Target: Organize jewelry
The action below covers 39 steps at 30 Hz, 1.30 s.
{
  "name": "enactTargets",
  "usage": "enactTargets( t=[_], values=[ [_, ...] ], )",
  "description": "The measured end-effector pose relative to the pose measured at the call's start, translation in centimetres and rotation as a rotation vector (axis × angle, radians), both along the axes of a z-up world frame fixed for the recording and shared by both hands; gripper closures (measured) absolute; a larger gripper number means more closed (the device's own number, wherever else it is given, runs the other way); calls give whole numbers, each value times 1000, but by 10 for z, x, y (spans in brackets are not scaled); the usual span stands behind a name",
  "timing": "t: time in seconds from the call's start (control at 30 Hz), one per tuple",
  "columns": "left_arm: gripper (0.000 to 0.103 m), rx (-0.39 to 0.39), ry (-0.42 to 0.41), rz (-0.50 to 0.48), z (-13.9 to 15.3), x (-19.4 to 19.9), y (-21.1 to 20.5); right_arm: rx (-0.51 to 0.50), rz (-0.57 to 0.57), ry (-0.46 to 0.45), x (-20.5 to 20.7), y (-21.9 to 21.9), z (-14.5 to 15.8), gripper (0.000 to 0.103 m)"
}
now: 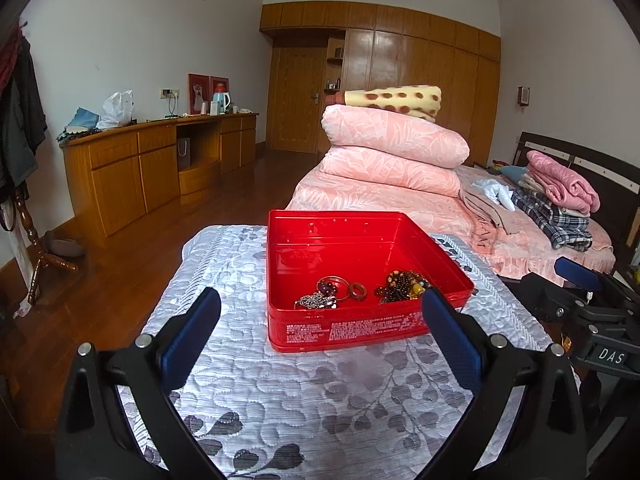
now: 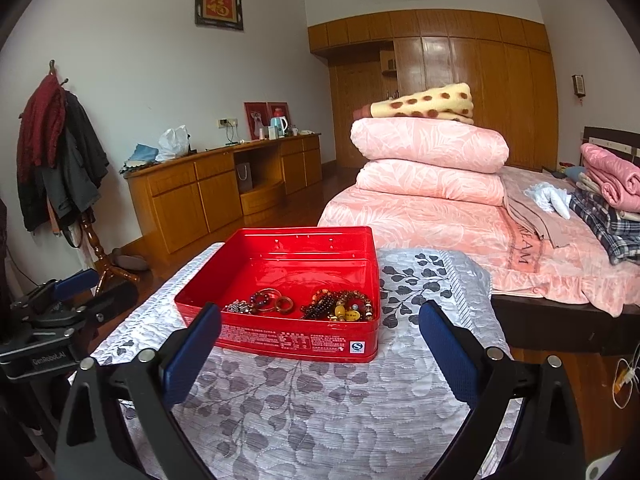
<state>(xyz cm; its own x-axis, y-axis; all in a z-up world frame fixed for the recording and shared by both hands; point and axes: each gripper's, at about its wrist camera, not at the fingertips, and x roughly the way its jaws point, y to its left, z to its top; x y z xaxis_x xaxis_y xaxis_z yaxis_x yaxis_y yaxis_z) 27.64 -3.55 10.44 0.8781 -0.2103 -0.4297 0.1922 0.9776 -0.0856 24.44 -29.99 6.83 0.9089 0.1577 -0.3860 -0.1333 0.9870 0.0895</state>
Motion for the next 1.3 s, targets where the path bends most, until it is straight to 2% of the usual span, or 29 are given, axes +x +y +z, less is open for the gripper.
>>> enactTargets(
  t=[0.8, 1.3],
  values=[
    [6, 22, -130, -8, 31, -54, -11, -6, 6, -134, -51, 4, 33, 6],
    [6, 20, -204, -3, 43, -74, -10, -18, 10, -188, -66, 7, 45, 6]
  ],
)
